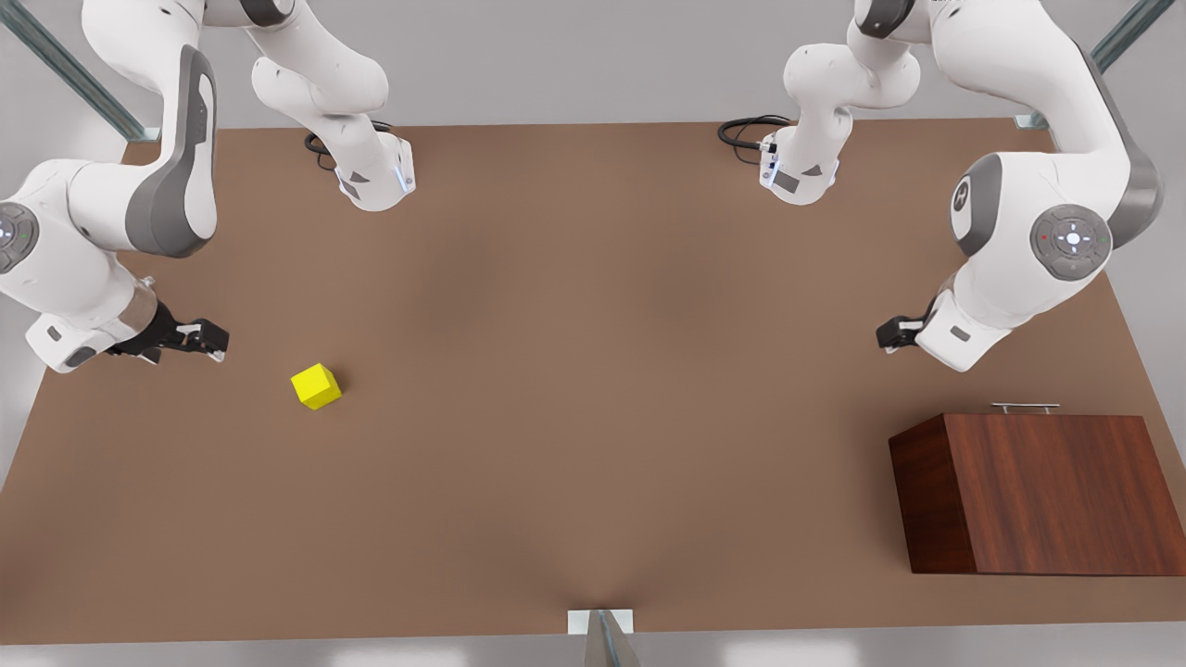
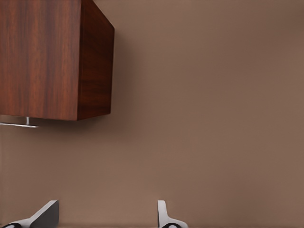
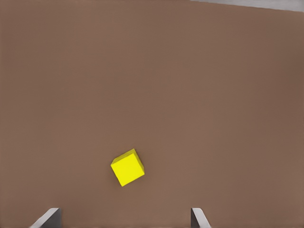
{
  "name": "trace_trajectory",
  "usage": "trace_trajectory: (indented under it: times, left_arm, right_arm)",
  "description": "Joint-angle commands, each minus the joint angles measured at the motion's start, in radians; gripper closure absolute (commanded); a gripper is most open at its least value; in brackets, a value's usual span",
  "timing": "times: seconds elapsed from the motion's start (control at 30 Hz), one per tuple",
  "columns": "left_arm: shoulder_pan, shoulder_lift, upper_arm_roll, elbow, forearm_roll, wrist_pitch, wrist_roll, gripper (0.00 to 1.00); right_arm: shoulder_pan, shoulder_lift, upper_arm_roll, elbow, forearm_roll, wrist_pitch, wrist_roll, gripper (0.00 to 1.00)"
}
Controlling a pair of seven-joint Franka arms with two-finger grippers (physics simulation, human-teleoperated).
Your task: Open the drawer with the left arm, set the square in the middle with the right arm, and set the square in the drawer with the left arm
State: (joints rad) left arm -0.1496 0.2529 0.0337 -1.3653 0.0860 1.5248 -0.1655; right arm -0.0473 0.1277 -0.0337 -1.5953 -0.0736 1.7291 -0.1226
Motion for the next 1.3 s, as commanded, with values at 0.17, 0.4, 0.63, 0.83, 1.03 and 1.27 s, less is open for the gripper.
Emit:
trace_trajectory:
  times: [0.17,0.4,0.63,0.83,1.03,1.27]
  left_arm:
    - [0.001,-0.185,0.100,-0.314,0.003,0.279,-0.621,0.00]
    - [0.019,-0.327,0.319,-0.798,0.006,0.772,-0.902,0.00]
    - [0.090,-0.187,0.330,-0.856,-0.046,0.951,-0.910,0.00]
    - [0.107,-0.110,0.331,-0.848,-0.187,1.029,-0.940,0.00]
    - [0.140,-0.047,0.331,-0.802,-0.173,1.088,-0.917,0.00]
    - [0.183,0.028,0.331,-0.718,-0.172,1.098,-0.845,0.00]
  right_arm:
    - [-0.031,-0.045,0.000,-0.212,0.063,0.138,-0.176,0.00]
    - [-0.065,0.038,-0.009,-0.402,0.095,0.395,-0.474,0.00]
    - [-0.046,0.110,-0.003,-0.554,0.173,0.616,-0.686,0.00]
    - [0.000,0.188,-0.002,-0.546,0.175,0.668,-0.741,0.00]
    - [0.000,0.191,-0.003,-0.604,0.173,0.747,-0.787,0.00]
    - [0.000,0.214,-0.003,-0.635,0.173,0.799,-0.796,0.00]
